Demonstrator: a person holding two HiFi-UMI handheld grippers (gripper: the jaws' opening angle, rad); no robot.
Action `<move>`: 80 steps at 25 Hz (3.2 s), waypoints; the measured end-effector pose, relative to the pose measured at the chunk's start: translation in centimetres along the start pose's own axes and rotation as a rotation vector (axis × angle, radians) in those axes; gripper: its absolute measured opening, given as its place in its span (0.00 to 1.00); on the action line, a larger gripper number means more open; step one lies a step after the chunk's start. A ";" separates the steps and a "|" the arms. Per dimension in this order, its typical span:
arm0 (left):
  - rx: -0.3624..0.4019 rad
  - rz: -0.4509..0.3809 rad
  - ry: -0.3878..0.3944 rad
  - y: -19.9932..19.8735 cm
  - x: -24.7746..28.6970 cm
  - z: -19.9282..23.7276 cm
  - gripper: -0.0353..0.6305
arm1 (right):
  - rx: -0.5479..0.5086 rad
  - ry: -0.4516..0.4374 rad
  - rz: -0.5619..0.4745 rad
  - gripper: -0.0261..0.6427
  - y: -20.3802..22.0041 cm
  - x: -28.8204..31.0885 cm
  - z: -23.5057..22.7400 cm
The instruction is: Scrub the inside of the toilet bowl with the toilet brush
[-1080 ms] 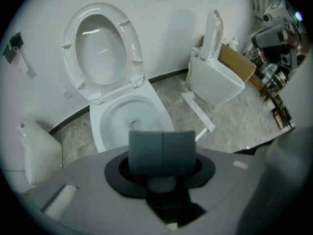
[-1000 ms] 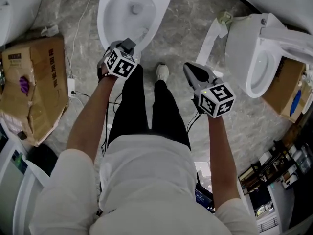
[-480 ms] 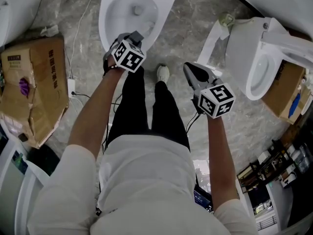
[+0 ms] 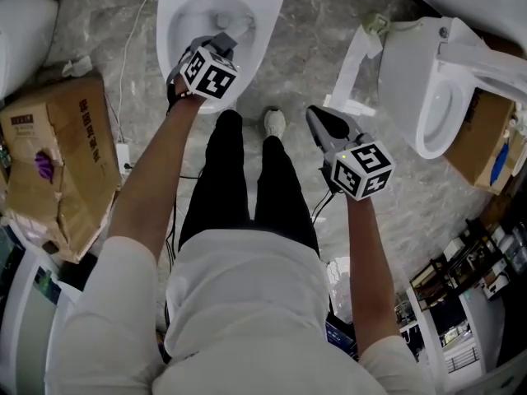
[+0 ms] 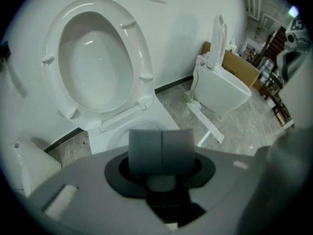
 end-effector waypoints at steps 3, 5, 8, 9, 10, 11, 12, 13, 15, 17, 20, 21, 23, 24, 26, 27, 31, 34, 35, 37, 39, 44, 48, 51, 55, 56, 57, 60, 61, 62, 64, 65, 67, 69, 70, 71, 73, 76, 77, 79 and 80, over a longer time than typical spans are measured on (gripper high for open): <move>0.008 -0.009 -0.013 -1.2 -0.1 1.7 0.29 | 0.012 0.006 -0.002 0.04 -0.1 0.3 -0.1; 0.015 -0.010 -0.021 -1.6 -0.4 2.7 0.29 | 0.021 0.010 -0.004 0.04 0.0 0.5 0.1; 0.020 -0.014 -0.033 -1.7 -0.8 4.0 0.29 | 0.031 0.017 -0.004 0.04 0.1 0.6 0.3; 0.020 -0.016 -0.038 -1.7 -1.0 4.4 0.29 | 0.033 0.019 -0.004 0.04 0.1 0.6 0.4; 0.018 -0.017 -0.043 -1.7 -1.2 4.8 0.29 | 0.035 0.021 -0.004 0.04 0.1 0.7 0.5; 0.015 -0.018 -0.048 -1.6 -1.4 5.3 0.29 | 0.037 0.022 -0.003 0.04 0.1 0.7 0.6; 0.013 -0.018 -0.053 -1.5 -1.5 5.7 0.29 | 0.038 0.022 -0.002 0.04 0.1 0.8 0.7; 0.012 -0.019 -0.060 -1.5 -1.7 6.1 0.29 | 0.038 0.022 -0.001 0.04 0.1 0.8 0.7; 0.015 -0.021 -0.081 -1.6 -2.3 7.0 0.29 | 0.037 0.023 0.001 0.04 0.0 0.9 0.8; 0.020 -0.021 -0.108 -1.6 -3.2 7.9 0.29 | 0.034 0.024 0.003 0.04 0.0 1.1 1.0; 0.000 -0.024 -0.099 -0.6 -3.2 8.6 0.29 | 0.030 0.020 0.004 0.04 0.0 1.3 1.4; -0.004 -0.026 -0.102 -0.4 -3.3 8.9 0.29 | 0.028 0.019 0.005 0.04 -0.1 1.4 1.5; -0.010 -0.028 -0.110 -0.1 -3.6 9.3 0.29 | 0.024 0.016 0.007 0.04 -0.1 1.5 1.7; -0.012 -0.029 -0.116 0.1 -3.9 9.5 0.29 | 0.021 0.014 0.009 0.04 -0.1 1.6 1.9; -0.012 -0.030 -0.139 0.2 -4.6 10.1 0.29 | 0.017 0.012 0.010 0.04 -0.1 1.8 2.2; -0.015 -0.030 -0.147 0.4 -4.9 10.3 0.29 | 0.016 0.011 0.011 0.04 -0.1 1.9 2.3; -0.038 -0.030 -0.164 1.5 -5.6 11.1 0.29 | 0.012 0.005 0.013 0.04 0.0 2.2 2.7; -0.033 -0.021 -0.143 2.3 -5.4 10.8 0.29 | 0.012 0.003 0.019 0.04 0.2 2.3 2.9; -0.032 -0.019 -0.126 2.6 -5.0 10.5 0.29 | 0.012 0.003 0.021 0.04 0.3 2.3 3.0; -0.022 -0.011 -0.108 3.0 -4.4 10.1 0.29 | 0.013 0.003 0.025 0.04 0.4 2.3 3.1; -0.012 -0.003 -0.100 3.2 -3.9 9.8 0.29 | 0.016 0.006 0.027 0.04 0.5 2.3 3.1; 0.023 0.015 -0.066 3.4 -2.1 9.0 0.29 | 0.029 0.022 0.034 0.04 1.0 2.4 3.0; 0.072 0.029 -0.043 2.8 -0.5 8.9 0.29 | 0.047 0.041 0.042 0.04 1.7 2.7 2.7; 0.101 0.039 -0.030 2.7 0.9 9.4 0.29 | 0.062 0.054 0.046 0.04 2.2 3.1 2.6; 0.127 0.049 -0.023 2.3 1.8 10.0 0.29 | 0.081 0.060 0.051 0.04 2.8 3.4 2.8; 0.130 0.050 -0.025 2.2 1.9 10.2 0.29 | 0.083 0.061 0.052 0.04 2.8 3.5 2.8; 0.133 0.051 -0.030 2.1 1.9 10.5 0.29 | 0.084 0.061 0.053 0.04 2.8 3.6 2.8; 0.140 0.067 -0.048 2.1 1.9 11.6 0.29 | 0.091 0.062 0.052 0.04 2.8 3.8 2.7; 0.141 0.074 -0.054 2.1 1.9 11.9 0.29 | 0.092 0.062 0.052 0.04 2.7 3.8 2.7; 0.140 0.080 -0.060 2.2 1.9 12.2 0.29 | 0.093 0.062 0.053 0.04 2.7 3.8 2.6; 0.131 0.089 -0.071 2.6 1.6 12.8 0.29 | 0.091 0.061 0.056 0.04 2.6 3.9 2.5; 0.127 0.095 -0.075 3.0 1.4 13.1 0.29 | 0.089 0.059 0.058 0.04 2.7 4.0 2.5; 0.122 0.107 -0.083 3.8 1.1 13.6 0.29 | 0.086 0.055 0.061 0.04 2.7 4.0 2.5; 0.116 0.115 -0.089 4.5 0.7 13.8 0.29 | 0.083 0.052 0.063 0.04 2.7 4.0 2.4; 0.112 0.117 -0.091 4.8 0.5 13.9 0.29 | 0.081 0.050 0.065 0.04 2.7 3.9 2.4; 0.109 0.118 -0.093 5.1 0.4 13.9 0.29 | 0.078 0.048 0.066 0.04 2.8 3.9 2.3; 0.099 0.120 -0.098 5.8 0.1 13.8 0.29 | 0.074 0.047 0.067 0.04 2.8 3.7 2.3; 0.092 0.137 -0.102 7.1 -0.2 13.3 0.28 | 0.070 0.044 0.066 0.04 2.9 3.5 2.2; 0.095 0.145 -0.103 7.6 -0.2 13.1 0.28 | 0.069 0.044 0.065 0.04 3.0 3.3 2.1; 0.101 0.162 -0.104 8.6 -0.3 12.5 0.28 | 0.067 0.045 0.063 0.04 3.1 3.1 2.0; 0.101 0.170 -0.104 9.2 -0.3 12.2 0.28 | 0.067 0.046 0.062 0.04 3.2 3.0 2.0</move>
Point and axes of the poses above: the fingertips, and each gripper's own axes: x forward along the fingers, z to its left, y out of its underside, the point moved 6 cm from there along -x, backward along the fingers, and after that the axes turned 12 degrees about y, right-handed, at the moved point
